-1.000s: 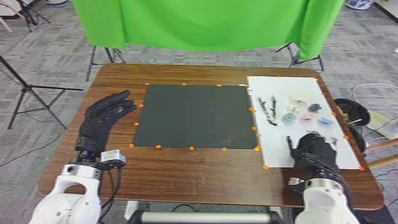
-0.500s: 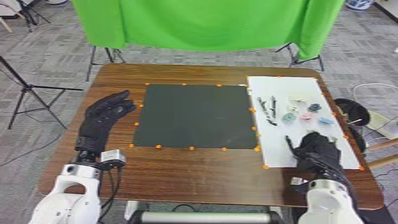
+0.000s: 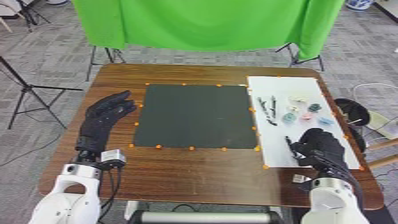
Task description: Arrange flowers
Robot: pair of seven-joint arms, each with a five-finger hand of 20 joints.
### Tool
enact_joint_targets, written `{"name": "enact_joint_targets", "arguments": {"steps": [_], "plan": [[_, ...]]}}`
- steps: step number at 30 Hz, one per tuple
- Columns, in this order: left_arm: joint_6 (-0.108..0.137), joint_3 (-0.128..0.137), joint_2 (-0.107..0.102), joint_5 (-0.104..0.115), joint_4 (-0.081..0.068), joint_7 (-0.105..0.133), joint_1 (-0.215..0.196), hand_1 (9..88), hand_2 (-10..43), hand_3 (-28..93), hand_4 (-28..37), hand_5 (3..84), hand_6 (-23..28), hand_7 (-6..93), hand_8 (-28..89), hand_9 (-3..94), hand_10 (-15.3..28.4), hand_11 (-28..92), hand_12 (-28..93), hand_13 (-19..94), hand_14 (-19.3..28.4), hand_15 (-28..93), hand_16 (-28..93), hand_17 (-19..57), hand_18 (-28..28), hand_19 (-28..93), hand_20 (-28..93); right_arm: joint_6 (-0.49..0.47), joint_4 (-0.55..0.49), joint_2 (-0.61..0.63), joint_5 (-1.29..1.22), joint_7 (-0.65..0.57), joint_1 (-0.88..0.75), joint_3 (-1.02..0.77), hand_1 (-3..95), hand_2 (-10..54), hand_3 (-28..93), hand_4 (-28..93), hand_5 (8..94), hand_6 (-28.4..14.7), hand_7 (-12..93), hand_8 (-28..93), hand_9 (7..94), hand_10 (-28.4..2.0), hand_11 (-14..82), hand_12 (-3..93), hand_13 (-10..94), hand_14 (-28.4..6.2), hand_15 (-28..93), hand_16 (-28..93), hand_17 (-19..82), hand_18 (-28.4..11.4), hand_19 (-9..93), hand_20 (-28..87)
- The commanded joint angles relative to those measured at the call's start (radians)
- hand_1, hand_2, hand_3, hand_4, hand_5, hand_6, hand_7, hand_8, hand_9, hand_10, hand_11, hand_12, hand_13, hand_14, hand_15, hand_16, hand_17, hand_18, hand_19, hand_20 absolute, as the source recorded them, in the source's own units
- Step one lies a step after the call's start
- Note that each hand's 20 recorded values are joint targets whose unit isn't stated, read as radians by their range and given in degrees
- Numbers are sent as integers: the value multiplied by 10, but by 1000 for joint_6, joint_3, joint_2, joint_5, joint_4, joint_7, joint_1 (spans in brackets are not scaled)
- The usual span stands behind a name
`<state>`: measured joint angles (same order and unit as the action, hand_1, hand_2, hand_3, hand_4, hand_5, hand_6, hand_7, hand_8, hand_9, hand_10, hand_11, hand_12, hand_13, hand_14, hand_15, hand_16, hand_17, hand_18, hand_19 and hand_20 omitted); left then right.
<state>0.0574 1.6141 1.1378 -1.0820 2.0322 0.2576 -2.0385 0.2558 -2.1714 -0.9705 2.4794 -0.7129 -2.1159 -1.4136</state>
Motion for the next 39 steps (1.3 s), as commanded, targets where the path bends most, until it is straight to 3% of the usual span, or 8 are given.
{"name": "enact_joint_targets", "arguments": {"steps": [1,8,26,31,34,39], "plan": [[-12,3,-6,4,-2,-10,-6,383,-95,643,-153,465,18,196,-89,471,122,241,138,390,160,297,6,98,134,248,277,-89,-36,7,-1,-21,-34,-33,354,-95,655,-143,555,-40,195,-76,611,-171,111,191,871,-62,371,290,639,-86,814,369],[-16,2,-8,4,-2,-9,-5,384,-95,642,-153,465,19,195,-88,470,122,240,138,390,160,297,6,98,134,247,277,-129,-35,7,10,-37,-41,-34,344,-95,643,-211,550,-54,155,-63,589,-179,84,180,867,-65,364,286,636,-81,806,361],[-22,-4,-6,0,-6,-9,10,384,-95,642,-153,465,18,195,-89,470,122,241,139,389,160,296,8,98,134,245,275,-117,97,-1,46,-91,-9,65,443,-95,685,-197,605,-37,183,-70,687,-169,147,184,902,-43,381,293,673,-57,789,361],[-20,-3,-5,0,-6,-8,9,385,-95,642,-154,465,18,195,-89,470,122,241,138,389,161,295,7,98,134,244,274,-94,126,-13,45,-91,-4,83,515,-95,666,-198,656,-22,205,-67,753,-153,172,197,922,-33,384,300,690,-48,777,377],[-19,-2,-5,0,-7,-6,8,385,-95,642,-153,465,18,195,-89,470,122,241,138,389,160,296,8,98,133,243,274,-76,136,-13,47,-84,2,91,639,-95,487,-124,704,-28,198,90,856,-117,76,329,936,-26,390,299,712,-42,753,424],[-20,-4,-3,0,-8,-8,14,384,-95,641,-153,465,18,195,-89,470,122,241,138,389,160,296,8,98,133,243,274,-56,142,-12,38,-80,5,103,675,-95,467,-100,781,-31,217,140,931,-101,99,374,937,-21,445,254,737,-41,750,445]]}}
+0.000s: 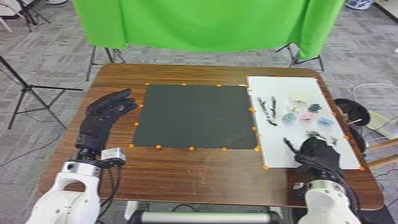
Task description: Arrange flowers
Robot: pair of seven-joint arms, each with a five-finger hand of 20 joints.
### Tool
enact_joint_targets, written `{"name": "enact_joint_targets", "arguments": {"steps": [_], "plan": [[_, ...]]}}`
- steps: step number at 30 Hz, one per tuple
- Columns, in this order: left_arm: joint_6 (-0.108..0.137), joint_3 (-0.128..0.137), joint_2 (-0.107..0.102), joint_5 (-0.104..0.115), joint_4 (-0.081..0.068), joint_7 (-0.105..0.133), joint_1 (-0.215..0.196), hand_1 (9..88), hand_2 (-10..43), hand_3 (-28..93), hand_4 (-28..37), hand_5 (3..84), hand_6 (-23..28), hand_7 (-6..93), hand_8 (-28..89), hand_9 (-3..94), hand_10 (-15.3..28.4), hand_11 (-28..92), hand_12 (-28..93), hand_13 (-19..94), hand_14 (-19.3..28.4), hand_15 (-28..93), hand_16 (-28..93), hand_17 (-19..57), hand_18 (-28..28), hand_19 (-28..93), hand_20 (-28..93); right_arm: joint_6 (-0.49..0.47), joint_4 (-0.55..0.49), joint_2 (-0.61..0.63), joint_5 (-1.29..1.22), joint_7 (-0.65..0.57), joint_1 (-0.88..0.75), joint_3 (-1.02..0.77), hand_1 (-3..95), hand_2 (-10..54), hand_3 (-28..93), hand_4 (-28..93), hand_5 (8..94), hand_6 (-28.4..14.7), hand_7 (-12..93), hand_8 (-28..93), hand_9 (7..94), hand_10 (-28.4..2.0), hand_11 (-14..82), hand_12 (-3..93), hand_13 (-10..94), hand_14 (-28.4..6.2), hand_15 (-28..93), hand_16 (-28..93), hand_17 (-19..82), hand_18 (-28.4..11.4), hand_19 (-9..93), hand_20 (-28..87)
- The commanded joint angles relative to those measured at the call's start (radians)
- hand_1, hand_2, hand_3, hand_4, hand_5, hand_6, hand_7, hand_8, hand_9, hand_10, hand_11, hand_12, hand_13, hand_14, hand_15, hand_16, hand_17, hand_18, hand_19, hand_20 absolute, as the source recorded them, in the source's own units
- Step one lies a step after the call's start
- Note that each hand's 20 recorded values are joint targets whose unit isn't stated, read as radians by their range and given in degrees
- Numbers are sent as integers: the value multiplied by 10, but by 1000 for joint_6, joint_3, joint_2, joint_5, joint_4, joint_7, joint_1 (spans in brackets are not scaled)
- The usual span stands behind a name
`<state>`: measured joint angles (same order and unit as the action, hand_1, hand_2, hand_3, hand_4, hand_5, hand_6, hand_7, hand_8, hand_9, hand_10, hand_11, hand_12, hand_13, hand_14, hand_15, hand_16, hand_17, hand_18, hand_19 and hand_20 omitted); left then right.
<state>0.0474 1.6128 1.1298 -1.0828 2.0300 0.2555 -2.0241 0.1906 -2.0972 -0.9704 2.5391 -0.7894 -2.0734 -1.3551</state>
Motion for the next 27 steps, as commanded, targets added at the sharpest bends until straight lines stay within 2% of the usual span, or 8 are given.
{"name": "enact_joint_targets", "arguments": {"steps": [1,8,13,19,22,23,25,27], "plan": [[-12,-1,7,0,-6,-7,-2,385,-95,641,-153,465,18,195,-89,471,122,241,138,389,160,296,7,97,133,243,274,14,70,-13,-31,-2,-37,46,679,-95,471,-99,788,-30,220,142,934,-100,106,374,937,-19,454,250,740,-40,750,447],[-10,-2,6,0,-6,-6,-1,386,-95,641,-154,465,19,194,-89,470,122,241,138,389,160,296,7,97,133,243,274,71,97,-11,-29,14,-29,64,667,-95,531,-82,801,-31,256,159,937,-95,174,383,937,-9,506,218,762,-35,758,460],[-7,-3,5,1,-5,-7,-1,386,-95,641,-154,466,19,193,-88,470,122,241,138,389,160,296,7,97,134,243,274,138,126,8,14,24,-16,81,613,-95,596,-1,776,-33,332,175,935,-102,201,461,937,0,560,219,767,-36,777,492],[-6,2,-1,3,-4,-6,-3,385,-95,642,-153,465,19,194,-88,470,122,241,138,390,160,295,6,96,134,244,274,153,55,20,-33,22,-8,37,590,-95,616,57,749,-41,409,170,918,-109,268,486,937,6,607,226,774,-39,813,497],[-5,4,-19,7,-7,-13,-4,385,-95,642,-154,465,18,194,-89,470,122,240,138,390,160,296,7,96,134,244,274,158,-1,34,-121,17,7,18,591,-95,617,60,746,-45,425,159,914,-111,278,486,937,5,611,224,775,-38,819,492],[-5,5,-29,10,-14,-15,0,385,-95,642,-154,465,18,195,-89,470,122,241,138,389,160,296,7,96,134,244,273,154,-12,39,-139,16,22,18,591,-95,616,61,746,-45,427,157,914,-111,279,485,937,5,611,224,775,-37,820,490],[5,10,-51,14,-19,-27,-1,385,-95,642,-154,465,18,195,-89,470,122,241,138,390,160,296,7,96,134,244,273,184,-57,49,-347,14,51,7,592,-95,615,61,745,-46,430,155,914,-113,280,482,937,6,611,224,776,-35,821,486],[11,18,-77,17,-35,-32,6,383,-95,643,-154,465,19,195,-88,470,122,241,138,390,160,295,7,96,134,244,273,165,-61,61,-344,13,93,20,594,-95,614,60,745,-47,432,153,915,-114,280,478,937,7,611,223,777,-34,822,483]]}}
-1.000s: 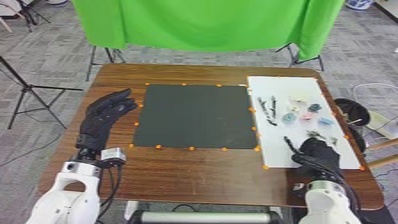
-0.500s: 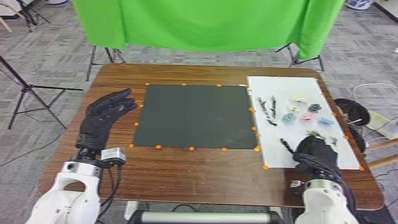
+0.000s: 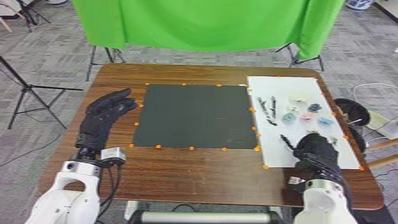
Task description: Arrange flowers
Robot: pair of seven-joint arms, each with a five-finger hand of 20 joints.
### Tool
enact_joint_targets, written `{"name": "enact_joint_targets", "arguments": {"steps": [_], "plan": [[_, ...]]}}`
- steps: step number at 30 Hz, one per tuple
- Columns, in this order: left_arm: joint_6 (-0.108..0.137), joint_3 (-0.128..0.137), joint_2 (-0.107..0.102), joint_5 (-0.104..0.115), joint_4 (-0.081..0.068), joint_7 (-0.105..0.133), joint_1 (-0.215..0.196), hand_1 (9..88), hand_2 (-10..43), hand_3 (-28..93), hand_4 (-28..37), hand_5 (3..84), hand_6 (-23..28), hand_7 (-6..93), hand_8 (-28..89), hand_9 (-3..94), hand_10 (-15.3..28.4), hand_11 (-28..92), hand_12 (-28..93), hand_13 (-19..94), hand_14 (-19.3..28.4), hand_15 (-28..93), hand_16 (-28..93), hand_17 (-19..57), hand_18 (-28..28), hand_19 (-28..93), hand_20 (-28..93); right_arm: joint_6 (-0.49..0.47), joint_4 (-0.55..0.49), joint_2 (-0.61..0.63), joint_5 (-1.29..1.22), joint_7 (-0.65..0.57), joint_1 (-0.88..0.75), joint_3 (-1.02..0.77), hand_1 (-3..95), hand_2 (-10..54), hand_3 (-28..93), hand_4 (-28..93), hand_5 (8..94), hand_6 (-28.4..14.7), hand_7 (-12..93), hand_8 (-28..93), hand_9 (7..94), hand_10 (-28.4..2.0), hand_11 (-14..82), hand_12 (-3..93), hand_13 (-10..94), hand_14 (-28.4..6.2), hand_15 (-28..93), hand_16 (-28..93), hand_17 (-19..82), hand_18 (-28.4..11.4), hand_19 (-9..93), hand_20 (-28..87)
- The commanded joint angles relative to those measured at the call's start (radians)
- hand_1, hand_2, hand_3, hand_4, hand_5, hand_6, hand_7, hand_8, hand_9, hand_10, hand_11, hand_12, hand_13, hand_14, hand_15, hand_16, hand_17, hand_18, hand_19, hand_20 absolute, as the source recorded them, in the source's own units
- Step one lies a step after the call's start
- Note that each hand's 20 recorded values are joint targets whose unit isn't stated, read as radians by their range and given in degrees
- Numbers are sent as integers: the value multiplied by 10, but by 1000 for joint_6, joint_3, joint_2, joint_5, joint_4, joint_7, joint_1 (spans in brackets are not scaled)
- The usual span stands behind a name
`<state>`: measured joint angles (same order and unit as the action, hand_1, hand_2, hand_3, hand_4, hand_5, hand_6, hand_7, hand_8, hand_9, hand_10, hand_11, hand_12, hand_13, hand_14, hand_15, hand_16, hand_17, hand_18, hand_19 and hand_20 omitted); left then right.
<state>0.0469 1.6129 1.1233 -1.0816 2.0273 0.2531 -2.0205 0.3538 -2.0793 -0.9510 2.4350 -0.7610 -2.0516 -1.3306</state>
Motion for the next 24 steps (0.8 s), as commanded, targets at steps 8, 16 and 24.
{"name": "enact_joint_targets", "arguments": {"steps": [8,16,24], "plan": [[40,79,-130,19,-82,-57,5,379,-95,645,-154,465,18,196,-89,470,123,241,138,390,160,294,6,93,128,207,249,14,-111,82,-407,9,218,39,595,-95,611,66,745,-50,433,151,916,-116,282,472,937,8,612,218,780,-30,822,473],[65,107,-157,30,-132,-90,-5,374,-95,647,-154,464,19,195,-88,470,123,241,137,389,160,292,6,91,128,204,247,12,-116,68,-704,23,387,141,594,-95,610,73,742,-52,436,150,917,-117,282,468,937,10,613,214,784,-28,822,468],[115,133,-200,14,-183,-104,-22,358,-95,656,-170,464,18,195,-88,469,123,239,136,378,155,260,1,87,118,144,210,15,-55,41,-888,54,606,349,598,-95,603,78,741,-56,438,144,918,-118,286,460,937,11,614,209,788,-22,816,462]]}}
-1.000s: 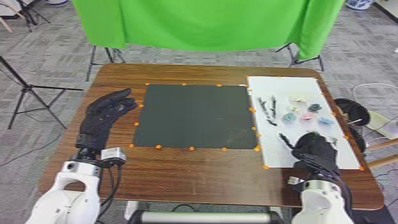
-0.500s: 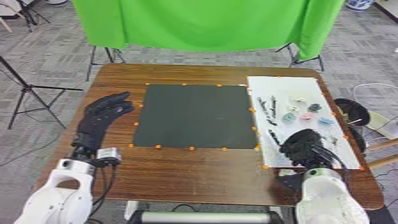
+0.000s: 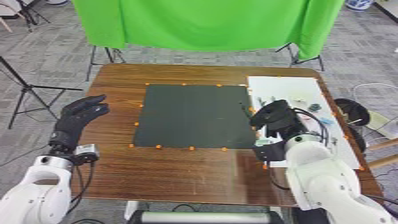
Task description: Arrange flowers
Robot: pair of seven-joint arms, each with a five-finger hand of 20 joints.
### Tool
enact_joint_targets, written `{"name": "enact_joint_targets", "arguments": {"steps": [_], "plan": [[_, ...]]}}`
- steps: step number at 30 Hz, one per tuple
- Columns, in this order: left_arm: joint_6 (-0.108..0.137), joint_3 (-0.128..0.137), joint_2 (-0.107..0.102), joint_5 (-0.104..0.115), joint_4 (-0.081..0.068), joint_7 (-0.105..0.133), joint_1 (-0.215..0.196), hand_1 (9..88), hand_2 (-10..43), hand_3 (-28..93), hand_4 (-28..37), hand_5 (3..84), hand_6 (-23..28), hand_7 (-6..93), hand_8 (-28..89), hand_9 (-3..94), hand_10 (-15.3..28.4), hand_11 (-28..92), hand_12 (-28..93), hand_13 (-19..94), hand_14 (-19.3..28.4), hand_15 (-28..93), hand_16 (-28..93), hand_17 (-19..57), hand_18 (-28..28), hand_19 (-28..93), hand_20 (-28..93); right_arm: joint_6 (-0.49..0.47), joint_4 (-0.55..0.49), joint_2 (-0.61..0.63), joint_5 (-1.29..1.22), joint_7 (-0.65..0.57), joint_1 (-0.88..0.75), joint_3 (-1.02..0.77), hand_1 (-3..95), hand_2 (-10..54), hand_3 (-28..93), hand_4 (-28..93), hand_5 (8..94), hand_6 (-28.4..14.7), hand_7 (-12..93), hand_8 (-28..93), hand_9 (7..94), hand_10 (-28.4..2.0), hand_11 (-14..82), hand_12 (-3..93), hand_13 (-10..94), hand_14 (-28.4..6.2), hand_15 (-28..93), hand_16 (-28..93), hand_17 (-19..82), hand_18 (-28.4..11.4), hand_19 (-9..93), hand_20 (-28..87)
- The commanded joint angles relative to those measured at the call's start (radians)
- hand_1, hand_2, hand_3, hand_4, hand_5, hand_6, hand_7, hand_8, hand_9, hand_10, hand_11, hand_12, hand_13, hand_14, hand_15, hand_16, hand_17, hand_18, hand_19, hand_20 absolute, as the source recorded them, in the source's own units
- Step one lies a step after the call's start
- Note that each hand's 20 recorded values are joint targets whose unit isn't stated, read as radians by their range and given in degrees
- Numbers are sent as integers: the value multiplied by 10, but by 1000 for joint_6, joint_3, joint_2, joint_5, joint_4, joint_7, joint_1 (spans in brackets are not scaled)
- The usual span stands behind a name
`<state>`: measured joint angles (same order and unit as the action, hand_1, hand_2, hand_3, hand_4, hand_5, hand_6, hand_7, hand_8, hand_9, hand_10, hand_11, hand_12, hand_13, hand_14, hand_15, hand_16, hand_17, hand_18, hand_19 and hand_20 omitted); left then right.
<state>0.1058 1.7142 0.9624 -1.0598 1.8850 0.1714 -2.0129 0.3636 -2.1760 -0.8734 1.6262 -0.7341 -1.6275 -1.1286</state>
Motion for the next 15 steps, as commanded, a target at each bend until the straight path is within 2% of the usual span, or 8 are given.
{"name": "enact_joint_targets", "arguments": {"steps": [1,4,7,8,9,15], "plan": [[61,35,-41,-8,-41,-21,-32,355,-95,658,-173,464,18,195,-89,469,123,238,136,376,154,254,2,86,117,141,207,-1,52,-45,-93,25,205,164,599,-95,602,78,741,-56,438,143,917,-118,286,460,937,11,614,209,788,-22,816,462],[82,36,-55,-27,-56,-11,-33,345,-95,662,-184,463,18,195,-89,467,123,235,136,369,149,231,2,83,111,120,197,2,83,-71,-158,30,272,208,601,-95,599,79,740,-56,441,140,917,-118,286,455,937,10,612,207,789,-22,815,460],[117,32,-67,-28,-69,-11,-38,334,-95,671,-198,464,16,195,-90,468,121,232,135,360,140,195,2,82,106,102,191,18,116,-100,-204,31,330,261,603,-95,597,79,740,-56,444,136,916,-119,288,454,937,10,610,205,790,-21,812,458],[123,35,-67,-28,-69,-11,-43,332,-95,672,-201,464,15,196,-90,469,121,231,135,359,139,188,2,82,104,98,189,14,125,-112,-232,29,343,271,603,-95,596,79,739,-56,446,135,917,-118,287,453,937,9,609,203,790,-20,811,457],[123,31,-68,-30,-73,-11,-38,332,-95,672,-203,464,14,196,-90,469,120,229,134,353,137,181,0,80,103,96,188,31,134,-123,-256,24,355,285,602,-95,596,80,739,-56,447,133,916,-118,286,452,937,9,607,202,791,-19,810,456],[115,8,-68,-45,-69,-13,-28,327,-95,676,-212,466,14,199,-92,466,119,218,131,350,133,165,3,77,99,88,185,76,206,-186,-298,13,409,372,605,-95,593,73,739,-60,452,117,918,-115,279,451,937,7,600,196,793,-18,803,452]]}}
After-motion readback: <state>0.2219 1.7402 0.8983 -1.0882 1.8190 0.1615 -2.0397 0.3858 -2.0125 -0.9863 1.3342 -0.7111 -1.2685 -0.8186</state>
